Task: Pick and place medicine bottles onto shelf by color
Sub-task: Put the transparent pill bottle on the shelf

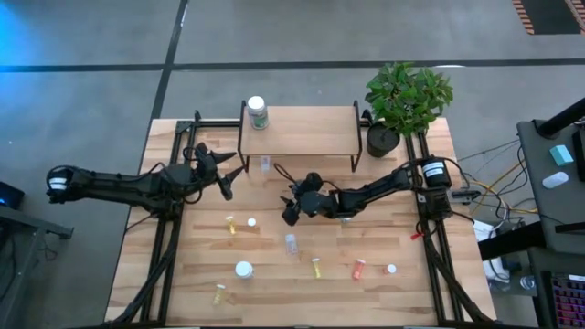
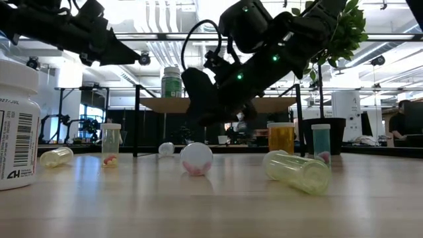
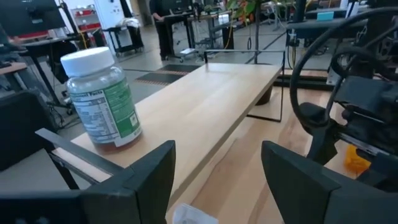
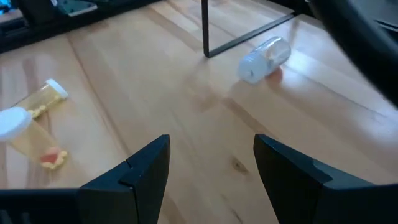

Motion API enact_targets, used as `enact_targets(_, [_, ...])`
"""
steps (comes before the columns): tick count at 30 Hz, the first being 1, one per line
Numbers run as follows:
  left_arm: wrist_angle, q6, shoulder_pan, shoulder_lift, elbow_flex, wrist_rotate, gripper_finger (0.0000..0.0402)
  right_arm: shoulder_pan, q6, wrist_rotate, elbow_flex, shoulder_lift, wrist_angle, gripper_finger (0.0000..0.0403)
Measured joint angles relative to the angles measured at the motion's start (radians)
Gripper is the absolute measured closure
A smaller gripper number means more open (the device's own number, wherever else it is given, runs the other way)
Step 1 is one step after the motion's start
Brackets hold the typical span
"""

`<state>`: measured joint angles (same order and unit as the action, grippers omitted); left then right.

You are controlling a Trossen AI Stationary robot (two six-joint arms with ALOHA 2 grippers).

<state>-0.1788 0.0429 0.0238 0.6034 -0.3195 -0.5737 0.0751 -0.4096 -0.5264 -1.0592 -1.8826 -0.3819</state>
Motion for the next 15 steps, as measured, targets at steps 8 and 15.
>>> enact_targets(8, [0.001,-0.003,0.000,0.036,0.005,0.000,0.0181,-0.012,-0.069,-0.035,0.000,-0.001,-0.006,0.0168])
enact_targets(15, [-0.079,0.019,0.001,0.057,0.037,0.000,0.0181,-0.010,-0.139,-0.087,0.000,-0.001,-0.022,0.0108])
